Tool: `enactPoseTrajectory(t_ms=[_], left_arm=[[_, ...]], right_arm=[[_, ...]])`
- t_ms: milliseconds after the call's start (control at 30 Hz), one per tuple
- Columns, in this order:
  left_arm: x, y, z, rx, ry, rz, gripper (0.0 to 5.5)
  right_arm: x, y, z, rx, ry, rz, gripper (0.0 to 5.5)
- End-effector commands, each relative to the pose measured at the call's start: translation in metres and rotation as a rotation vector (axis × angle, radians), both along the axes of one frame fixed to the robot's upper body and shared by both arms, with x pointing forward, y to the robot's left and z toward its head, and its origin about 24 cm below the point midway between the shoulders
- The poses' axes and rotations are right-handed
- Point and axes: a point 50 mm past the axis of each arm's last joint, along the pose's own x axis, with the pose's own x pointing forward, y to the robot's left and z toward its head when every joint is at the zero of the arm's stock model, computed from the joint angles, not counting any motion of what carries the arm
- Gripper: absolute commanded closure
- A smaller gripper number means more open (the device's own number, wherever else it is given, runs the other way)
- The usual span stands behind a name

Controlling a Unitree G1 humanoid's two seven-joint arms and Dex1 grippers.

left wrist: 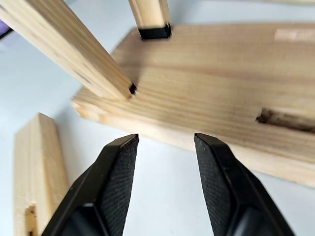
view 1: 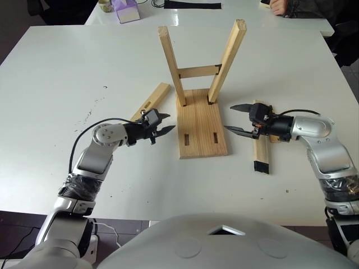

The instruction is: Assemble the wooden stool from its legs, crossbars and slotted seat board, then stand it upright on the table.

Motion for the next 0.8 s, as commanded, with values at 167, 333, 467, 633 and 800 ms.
enactPoseTrajectory(t_ms=[167,333,467,633,800], left_arm=[[-0.011,0.063,0.018,0.178,-0.158,0.300,3.39],[-0.025,0.090,-0.010,0.248,-0.156,0.463,3.39],[-0.043,0.078,-0.037,0.330,-0.146,0.408,3.39],[-0.055,0.067,-0.055,0.327,-0.105,0.373,3.39],[-0.068,0.069,-0.064,0.345,-0.032,0.357,3.39]], right_arm=[[-0.004,-0.095,0.008,-0.079,-0.039,-0.640,2.32],[-0.039,-0.094,-0.029,0.060,0.211,-0.899,2.32],[-0.051,-0.077,-0.041,0.152,0.310,-0.972,2.32],[-0.055,-0.068,-0.047,0.140,0.345,-0.976,2.32],[-0.060,-0.067,-0.057,0.130,0.373,-0.994,2.32]])
